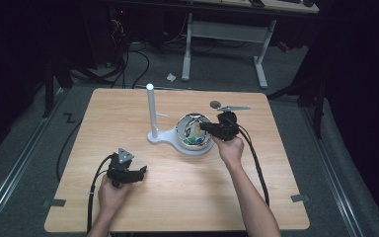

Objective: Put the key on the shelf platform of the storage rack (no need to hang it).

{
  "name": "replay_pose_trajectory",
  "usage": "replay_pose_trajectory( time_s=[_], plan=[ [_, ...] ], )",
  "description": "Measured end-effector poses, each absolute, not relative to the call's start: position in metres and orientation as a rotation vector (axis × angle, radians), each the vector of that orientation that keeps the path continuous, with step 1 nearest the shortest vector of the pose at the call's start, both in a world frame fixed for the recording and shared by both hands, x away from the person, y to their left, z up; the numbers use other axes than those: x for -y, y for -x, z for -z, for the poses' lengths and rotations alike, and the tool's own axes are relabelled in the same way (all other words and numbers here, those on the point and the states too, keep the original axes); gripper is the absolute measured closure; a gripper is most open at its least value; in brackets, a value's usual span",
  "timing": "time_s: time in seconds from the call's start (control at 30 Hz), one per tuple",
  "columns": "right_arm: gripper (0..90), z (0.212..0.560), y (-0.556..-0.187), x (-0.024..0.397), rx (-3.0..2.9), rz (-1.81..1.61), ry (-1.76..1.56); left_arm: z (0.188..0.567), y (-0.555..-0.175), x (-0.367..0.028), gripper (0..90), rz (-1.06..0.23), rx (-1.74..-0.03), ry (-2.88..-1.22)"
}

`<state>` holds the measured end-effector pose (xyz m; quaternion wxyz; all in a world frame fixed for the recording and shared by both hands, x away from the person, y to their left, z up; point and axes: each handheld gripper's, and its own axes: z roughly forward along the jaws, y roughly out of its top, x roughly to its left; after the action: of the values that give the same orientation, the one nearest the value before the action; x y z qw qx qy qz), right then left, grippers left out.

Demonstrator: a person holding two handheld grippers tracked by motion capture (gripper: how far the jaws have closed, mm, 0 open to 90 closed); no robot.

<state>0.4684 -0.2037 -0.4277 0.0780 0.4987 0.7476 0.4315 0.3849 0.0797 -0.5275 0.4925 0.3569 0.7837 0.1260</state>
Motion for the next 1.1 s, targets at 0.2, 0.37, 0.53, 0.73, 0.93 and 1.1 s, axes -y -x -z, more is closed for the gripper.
replay_pose_trajectory(
  time_s=[0.2, 0.37, 0.53, 0.73, 0.93, 1.1],
  plan=[
    [83.3, 0.433, -0.472, 0.202, -2.242, -1.259, -1.499, 0.527, -0.385, -0.080, 22.5, -0.305, -1.905, -0.862],
    [83.3, 0.440, -0.474, 0.199, -2.260, -1.193, -1.499, 0.527, -0.385, -0.080, 22.5, -0.305, -1.903, -0.864],
    [83.2, 0.445, -0.475, 0.197, -2.264, -1.164, -1.503, 0.527, -0.385, -0.080, 22.5, -0.305, -1.905, -0.863],
    [82.8, 0.448, -0.477, 0.196, -2.267, -1.115, -1.490, 0.527, -0.385, -0.080, 22.5, -0.304, -1.905, -0.863],
    [77.8, 0.451, -0.476, 0.193, -2.261, -1.040, -1.463, 0.527, -0.385, -0.080, 22.5, -0.305, -1.904, -0.863],
    [65.0, 0.450, -0.474, 0.190, -2.276, -1.007, -1.417, 0.528, -0.385, -0.080, 22.5, -0.306, -1.902, -0.866]
  ],
)
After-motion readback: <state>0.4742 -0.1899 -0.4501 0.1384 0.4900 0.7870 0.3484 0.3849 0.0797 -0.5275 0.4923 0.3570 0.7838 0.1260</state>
